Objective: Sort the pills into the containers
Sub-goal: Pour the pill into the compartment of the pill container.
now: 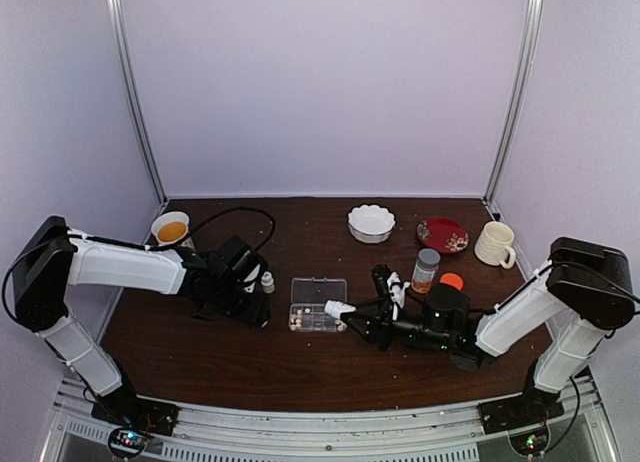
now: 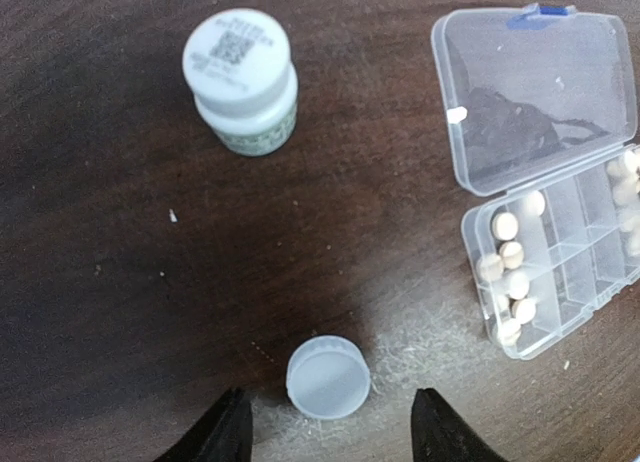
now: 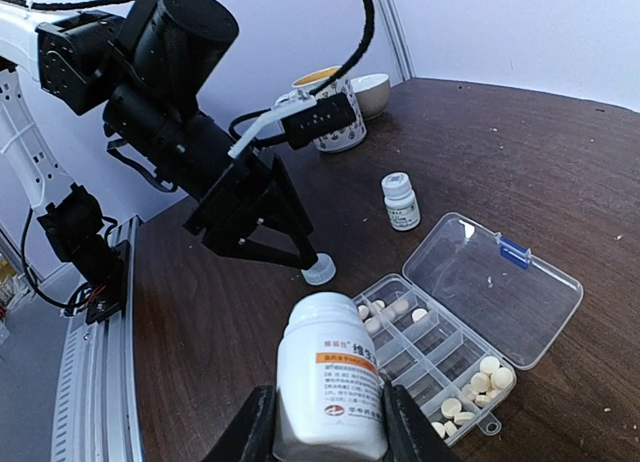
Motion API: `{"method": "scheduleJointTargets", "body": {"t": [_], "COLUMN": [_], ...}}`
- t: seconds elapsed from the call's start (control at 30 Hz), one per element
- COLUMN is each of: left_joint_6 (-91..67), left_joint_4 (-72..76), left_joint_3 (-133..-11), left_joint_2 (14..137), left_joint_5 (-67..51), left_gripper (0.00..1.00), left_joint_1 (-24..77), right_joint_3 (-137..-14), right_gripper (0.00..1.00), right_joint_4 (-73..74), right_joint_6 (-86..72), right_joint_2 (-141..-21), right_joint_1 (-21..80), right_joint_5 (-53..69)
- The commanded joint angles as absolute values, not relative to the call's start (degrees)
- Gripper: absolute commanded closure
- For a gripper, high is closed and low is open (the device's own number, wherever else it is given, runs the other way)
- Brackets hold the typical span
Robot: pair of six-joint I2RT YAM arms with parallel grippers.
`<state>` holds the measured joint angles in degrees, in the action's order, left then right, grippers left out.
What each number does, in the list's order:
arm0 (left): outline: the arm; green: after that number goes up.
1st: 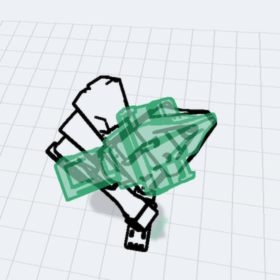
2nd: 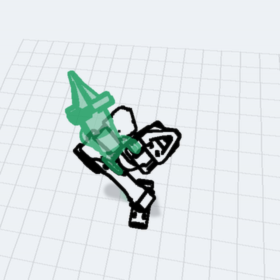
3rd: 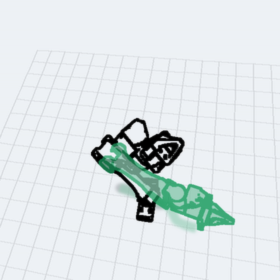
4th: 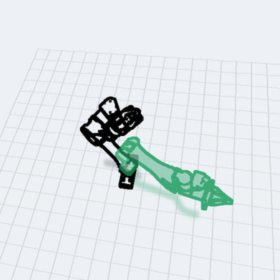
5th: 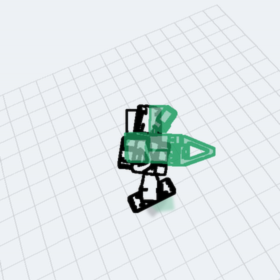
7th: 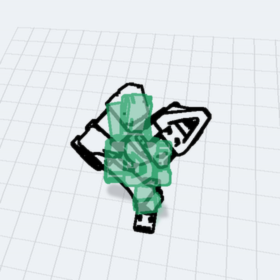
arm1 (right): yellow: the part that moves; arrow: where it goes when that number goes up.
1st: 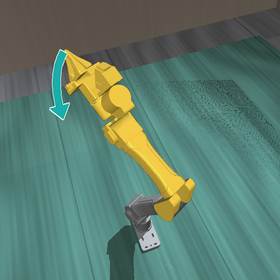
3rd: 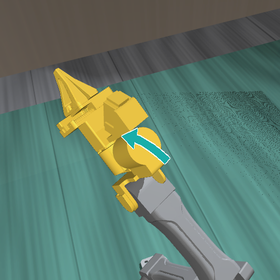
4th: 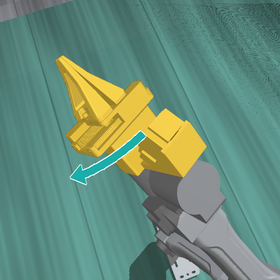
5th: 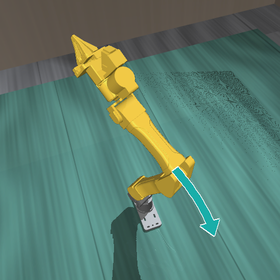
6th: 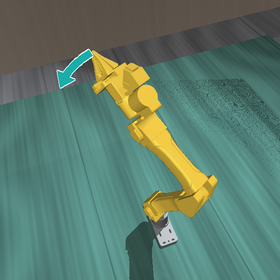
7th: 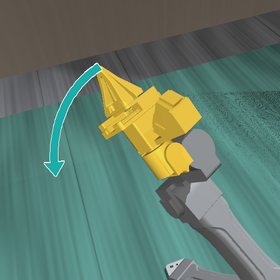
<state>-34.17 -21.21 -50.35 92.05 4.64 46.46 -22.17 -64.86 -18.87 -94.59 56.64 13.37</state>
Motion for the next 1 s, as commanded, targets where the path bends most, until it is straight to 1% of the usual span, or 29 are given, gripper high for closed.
{"method": "scheduleJointTargets", "body": {"t": [0.0,0.13,0.23,0.4,0.57,0.6,0.97], "left_joint_6": [-32.91,-30.81,-29.34,-28.74,-28.39,-28.31,-25.92], "left_joint_4": [-19.37,-14.33,-10.98,-7.63,-5.24,-4.93,-4.77], "left_joint_3": [-50.14,-49.76,-50.81,-54.83,-58.42,-59.09,-63.98], "left_joint_2": [87.62,84.96,85.21,89.83,94.44,95.22,99.58], "left_joint_5": [4.76,4.67,4.77,2.09,0.02,-1.84,-4.18], "left_gripper": [0.43,0.46,0.47,0.50,0.50,0.49,0.50], "left_joint_1": [46.49,46.49,46.42,44.78,43.34,43.00,42.53], "right_joint_3": [-23.75,-24.86,-25.83,-27.73,-29.12,-29.34,-32.42], "right_gripper": [0.92,0.92,0.92,0.93,0.93,0.93,0.94], "right_joint_4": [-64.59,-64.36,-63.60,-60.53,-58.18,-57.63,-52.90], "right_joint_6": [-20.15,-21.02,-21.48,-21.41,-21.59,-21.62,-21.63], "right_joint_2": [-96.30,-97.91,-98.74,-99.51,-100.38,-100.53,-102.14], "right_joint_1": [56.01,55.36,54.87,54.45,54.11,53.98,53.35], "right_joint_5": [12.24,12.68,13.01,13.78,13.74,13.67,13.83]}}
